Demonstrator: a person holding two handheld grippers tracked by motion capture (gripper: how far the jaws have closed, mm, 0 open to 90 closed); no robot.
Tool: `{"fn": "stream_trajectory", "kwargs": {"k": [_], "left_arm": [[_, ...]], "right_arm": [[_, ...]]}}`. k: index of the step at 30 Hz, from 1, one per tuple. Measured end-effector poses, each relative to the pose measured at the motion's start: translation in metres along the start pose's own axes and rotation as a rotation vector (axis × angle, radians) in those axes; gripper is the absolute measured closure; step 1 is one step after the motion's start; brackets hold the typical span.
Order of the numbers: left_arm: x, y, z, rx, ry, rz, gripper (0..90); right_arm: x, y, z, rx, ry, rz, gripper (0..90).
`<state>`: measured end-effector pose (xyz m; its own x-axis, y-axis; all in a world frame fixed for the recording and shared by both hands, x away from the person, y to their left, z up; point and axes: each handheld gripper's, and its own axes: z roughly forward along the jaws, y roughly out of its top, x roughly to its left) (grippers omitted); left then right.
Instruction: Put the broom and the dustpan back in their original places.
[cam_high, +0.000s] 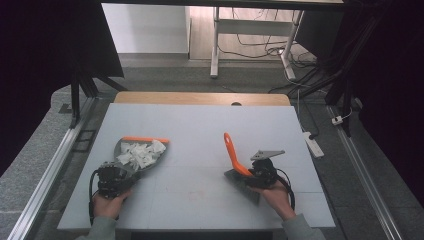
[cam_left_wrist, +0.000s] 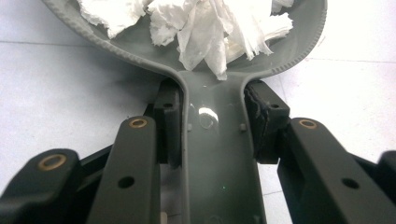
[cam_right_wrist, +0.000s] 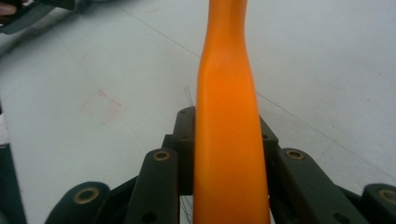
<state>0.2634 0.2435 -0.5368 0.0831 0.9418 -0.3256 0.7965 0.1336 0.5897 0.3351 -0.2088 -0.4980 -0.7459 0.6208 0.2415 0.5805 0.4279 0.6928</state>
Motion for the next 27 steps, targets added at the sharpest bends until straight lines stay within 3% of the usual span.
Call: {"fn": "stream_trajectory", "kwargs": {"k": [8, 17, 23, 27], "left_arm": [[-0.001, 0.0, 0.0, 0.0, 0.001, 0.008, 60.4], [-0.002, -0.001, 0.0, 0.003, -0.011, 0.02, 58.8], [-0.002, -0.001, 0.0, 0.008, -0.018, 0.025, 57.5], [-0.001, 0.0, 0.0, 0.006, -0.024, 0.025, 56.0]], "right_arm": [[-0.014, -0.003, 0.003, 0.002, -0.024, 0.053, 70.6], [-0.021, -0.004, 0.002, -0.01, -0.056, 0.069, 70.5], [-0.028, -0.005, 0.003, -0.014, -0.046, 0.094, 69.9], [-0.031, -0.005, 0.003, -0.009, -0.083, 0.071, 60.9]]}}
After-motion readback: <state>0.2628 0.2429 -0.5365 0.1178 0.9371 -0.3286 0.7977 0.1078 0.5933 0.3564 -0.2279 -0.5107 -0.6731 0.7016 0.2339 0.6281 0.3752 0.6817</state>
